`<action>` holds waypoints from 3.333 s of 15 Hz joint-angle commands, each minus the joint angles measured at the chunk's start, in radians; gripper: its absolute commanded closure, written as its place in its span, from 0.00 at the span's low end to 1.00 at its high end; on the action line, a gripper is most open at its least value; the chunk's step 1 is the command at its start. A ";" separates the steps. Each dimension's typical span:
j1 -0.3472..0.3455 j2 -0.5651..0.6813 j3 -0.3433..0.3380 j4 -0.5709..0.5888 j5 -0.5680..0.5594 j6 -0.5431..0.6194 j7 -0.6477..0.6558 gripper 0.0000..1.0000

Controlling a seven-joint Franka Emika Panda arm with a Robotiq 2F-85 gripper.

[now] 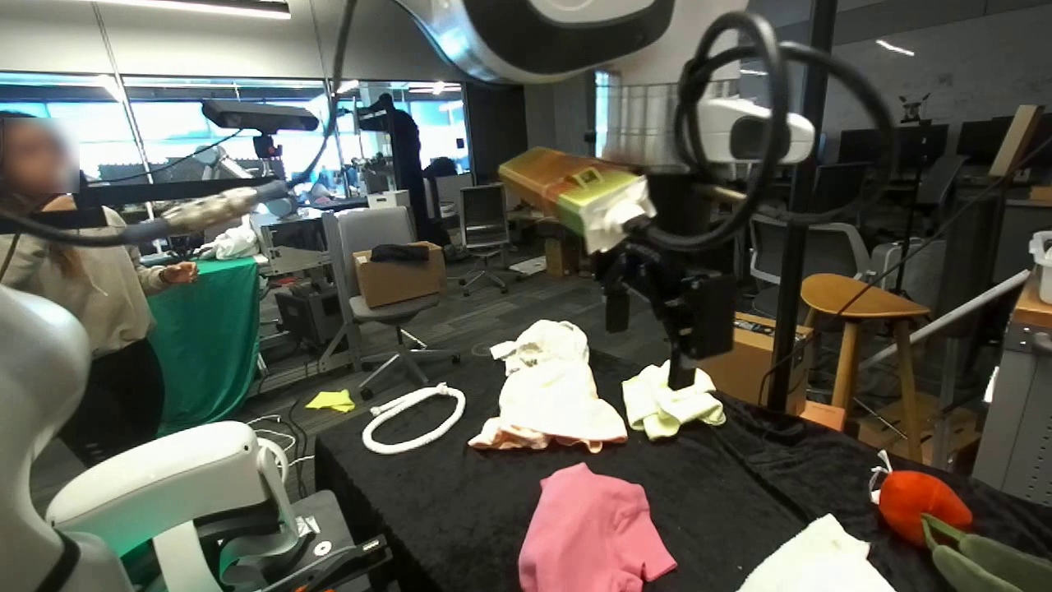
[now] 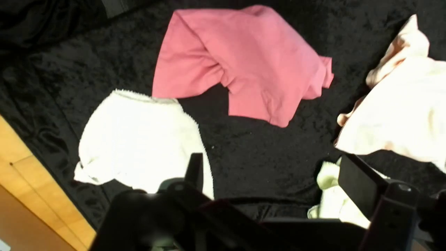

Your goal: Move all the clothes, the orange object and put together on the left side of the table

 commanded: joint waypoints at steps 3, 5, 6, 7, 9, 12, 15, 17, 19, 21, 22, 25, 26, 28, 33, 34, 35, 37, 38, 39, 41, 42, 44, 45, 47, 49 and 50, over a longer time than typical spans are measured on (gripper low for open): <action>-0.017 0.333 -0.027 0.360 0.058 -0.006 -0.140 0.00; -0.036 0.427 -0.021 0.465 0.087 -0.017 -0.172 0.00; -0.048 0.466 -0.016 0.518 0.106 -0.035 -0.191 0.00; -0.061 0.505 -0.009 0.562 0.121 -0.035 -0.204 0.00; -0.085 0.580 0.008 0.642 0.149 -0.029 -0.231 0.00; -0.120 0.678 0.037 0.739 0.178 -0.002 -0.252 0.00; -0.153 0.779 0.066 0.835 0.178 -0.001 -0.257 0.00; -0.172 0.844 0.084 0.902 0.172 -0.007 -0.249 0.00; -0.186 0.905 0.098 0.968 0.164 -0.003 -0.235 0.00; -0.194 0.967 0.110 1.036 0.159 0.012 -0.218 0.00; -0.196 0.996 0.113 1.067 0.154 0.021 -0.210 0.00; -0.200 1.083 0.119 1.183 0.136 0.001 -0.185 0.00; -0.202 1.112 0.121 1.222 0.130 -0.015 -0.181 0.00; -0.204 1.172 0.123 1.305 0.118 -0.042 -0.166 0.00; -0.213 1.310 0.124 1.469 0.118 -0.070 -0.108 0.00; -0.213 1.330 0.123 1.488 0.117 -0.064 -0.092 0.00; -0.214 1.353 0.122 1.507 0.115 -0.062 -0.080 0.00; -0.215 1.391 0.120 1.540 0.111 -0.063 -0.054 0.00; -0.216 1.412 0.121 1.557 0.111 -0.058 -0.041 0.00; -0.214 1.431 0.117 1.573 0.110 -0.050 -0.021 0.00; -0.210 1.474 0.110 1.613 0.104 -0.033 0.024 0.00; -0.210 1.492 0.108 1.633 0.102 -0.030 0.046 0.00; -0.211 1.526 0.103 1.671 0.096 -0.031 0.085 0.00; -0.210 1.541 0.097 1.689 0.090 -0.029 0.107 0.00; -0.212 1.570 0.090 1.722 0.077 -0.037 0.145 0.00; -0.214 1.592 0.086 1.749 0.064 -0.051 0.173 0.00; -0.215 1.600 0.084 1.760 0.057 -0.060 0.182 0.00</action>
